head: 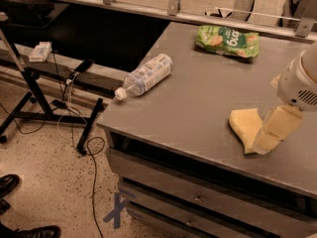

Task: Move sponge near blue plastic bottle

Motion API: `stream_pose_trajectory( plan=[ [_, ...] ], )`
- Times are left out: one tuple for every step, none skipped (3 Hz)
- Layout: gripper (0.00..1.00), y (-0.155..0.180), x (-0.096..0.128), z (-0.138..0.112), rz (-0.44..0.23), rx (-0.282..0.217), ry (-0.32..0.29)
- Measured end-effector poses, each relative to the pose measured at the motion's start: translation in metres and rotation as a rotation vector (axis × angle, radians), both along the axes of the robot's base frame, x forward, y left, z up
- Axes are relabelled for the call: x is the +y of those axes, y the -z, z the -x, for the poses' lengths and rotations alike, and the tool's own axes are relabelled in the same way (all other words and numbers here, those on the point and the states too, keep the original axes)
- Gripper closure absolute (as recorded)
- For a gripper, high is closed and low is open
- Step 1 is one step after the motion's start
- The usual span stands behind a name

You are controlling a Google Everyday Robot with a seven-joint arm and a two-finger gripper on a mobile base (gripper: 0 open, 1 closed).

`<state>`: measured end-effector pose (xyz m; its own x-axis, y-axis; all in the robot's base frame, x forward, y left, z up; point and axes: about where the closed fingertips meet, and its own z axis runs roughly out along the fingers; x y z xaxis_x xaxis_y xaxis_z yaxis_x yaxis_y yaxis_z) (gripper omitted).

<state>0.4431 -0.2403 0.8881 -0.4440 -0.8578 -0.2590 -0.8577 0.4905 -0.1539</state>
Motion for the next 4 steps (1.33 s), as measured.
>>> stream_pose_trajectory(
  plan=[
    [0.0, 0.024, -0.009, -0.002, -0.021, 0.023, 0.048],
    [0.0, 0.042, -0.015, -0.004, -0.041, 0.04, 0.084],
    [0.17, 0.051, -0.015, -0.005, -0.072, 0.041, 0.101],
    [0.41, 0.05, -0.012, -0.009, -0.105, 0.026, 0.106]
  ],
)
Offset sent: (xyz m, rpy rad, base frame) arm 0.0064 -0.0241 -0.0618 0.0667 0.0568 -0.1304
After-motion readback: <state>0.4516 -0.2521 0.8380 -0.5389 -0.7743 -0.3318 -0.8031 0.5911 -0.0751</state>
